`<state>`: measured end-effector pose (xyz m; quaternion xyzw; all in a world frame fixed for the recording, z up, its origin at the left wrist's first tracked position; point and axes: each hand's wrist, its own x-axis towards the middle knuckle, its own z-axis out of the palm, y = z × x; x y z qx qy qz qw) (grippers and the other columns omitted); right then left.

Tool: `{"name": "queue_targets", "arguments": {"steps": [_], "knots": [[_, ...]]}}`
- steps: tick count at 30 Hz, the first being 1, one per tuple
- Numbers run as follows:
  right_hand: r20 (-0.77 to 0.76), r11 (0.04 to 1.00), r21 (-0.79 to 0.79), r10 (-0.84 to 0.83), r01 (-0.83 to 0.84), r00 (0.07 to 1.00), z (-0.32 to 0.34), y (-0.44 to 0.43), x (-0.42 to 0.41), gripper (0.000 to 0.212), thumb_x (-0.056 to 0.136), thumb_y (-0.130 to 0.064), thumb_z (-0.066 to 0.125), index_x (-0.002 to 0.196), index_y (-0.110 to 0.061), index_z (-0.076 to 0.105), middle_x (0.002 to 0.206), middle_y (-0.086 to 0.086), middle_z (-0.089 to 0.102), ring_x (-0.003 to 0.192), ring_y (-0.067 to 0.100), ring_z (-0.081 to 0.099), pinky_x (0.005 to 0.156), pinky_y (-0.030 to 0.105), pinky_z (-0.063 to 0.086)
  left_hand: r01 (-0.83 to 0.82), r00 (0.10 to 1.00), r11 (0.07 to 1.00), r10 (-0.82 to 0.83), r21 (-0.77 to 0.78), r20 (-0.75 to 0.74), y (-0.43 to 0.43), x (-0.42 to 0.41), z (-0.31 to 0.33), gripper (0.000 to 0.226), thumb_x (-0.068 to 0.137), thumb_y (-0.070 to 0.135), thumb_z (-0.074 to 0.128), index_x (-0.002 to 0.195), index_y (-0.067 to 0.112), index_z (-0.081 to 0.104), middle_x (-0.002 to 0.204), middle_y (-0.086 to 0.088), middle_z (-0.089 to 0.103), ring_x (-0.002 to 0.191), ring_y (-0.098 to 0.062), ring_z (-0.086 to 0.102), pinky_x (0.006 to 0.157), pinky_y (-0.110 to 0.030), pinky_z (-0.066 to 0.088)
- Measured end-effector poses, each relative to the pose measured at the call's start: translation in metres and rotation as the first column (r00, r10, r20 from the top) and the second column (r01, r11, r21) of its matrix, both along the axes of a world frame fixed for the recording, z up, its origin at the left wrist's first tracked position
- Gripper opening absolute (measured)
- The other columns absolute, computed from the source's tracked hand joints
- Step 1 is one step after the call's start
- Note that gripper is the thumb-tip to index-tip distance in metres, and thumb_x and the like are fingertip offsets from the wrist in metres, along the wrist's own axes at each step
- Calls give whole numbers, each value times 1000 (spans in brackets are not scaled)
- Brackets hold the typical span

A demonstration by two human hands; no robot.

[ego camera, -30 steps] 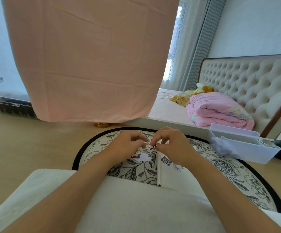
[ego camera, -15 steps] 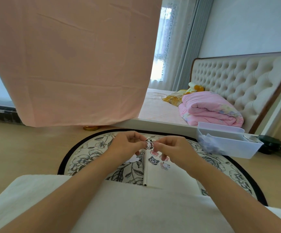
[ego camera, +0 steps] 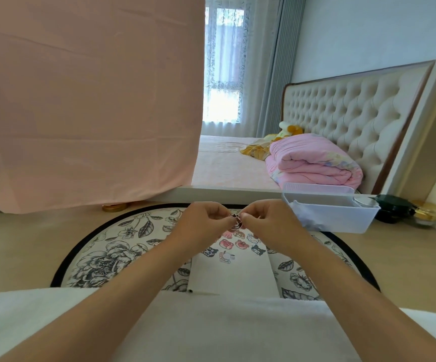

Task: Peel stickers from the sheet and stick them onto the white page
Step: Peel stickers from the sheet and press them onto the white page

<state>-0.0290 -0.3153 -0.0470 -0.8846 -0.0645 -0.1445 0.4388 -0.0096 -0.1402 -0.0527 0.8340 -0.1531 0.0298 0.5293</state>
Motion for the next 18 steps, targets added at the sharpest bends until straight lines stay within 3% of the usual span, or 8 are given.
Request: {"name": "queue_targets", "arguments": {"steps": [5, 10, 15, 18], "knots": [[96, 968, -225, -91, 111, 991, 1, -11, 3, 10, 83, -32, 69, 80, -30, 79, 66, -18, 70, 59, -2, 60, 60, 18, 50, -8, 999, 999, 6, 42, 44, -15, 8, 0, 8, 86, 30, 72, 80, 27, 76, 74, 3, 75, 59, -5, 59, 57, -22, 49], [247, 895, -407, -87, 185, 965, -6, -10, 3, 14, 86, -40, 67, 86, -33, 79, 76, -18, 73, 69, 0, 63, 66, 22, 54, -40, 997, 999, 41, -16, 59, -19, 8, -14, 9, 86, 28, 73, 78, 26, 77, 70, 7, 74, 56, -10, 62, 58, -24, 50], [500, 829, -469, -34, 303, 866, -21, -6, 10, 14, 84, -36, 73, 75, -28, 77, 70, -13, 71, 59, 6, 61, 54, 28, 54, -85, 993, 992, 91, -91, 70, -23, 10, -26, 10, 86, 24, 73, 76, 27, 76, 69, 9, 74, 68, -8, 70, 66, -27, 57], [500, 876, -408, -20, 256, 866, -26, -5, 12, 12, 84, -34, 72, 75, -28, 77, 71, -15, 71, 59, 3, 62, 55, 26, 54, -113, 988, 987, 124, -116, 91, -22, 12, -28, 14, 86, 21, 70, 73, 26, 74, 67, 6, 73, 63, -9, 67, 66, -33, 57]]}}
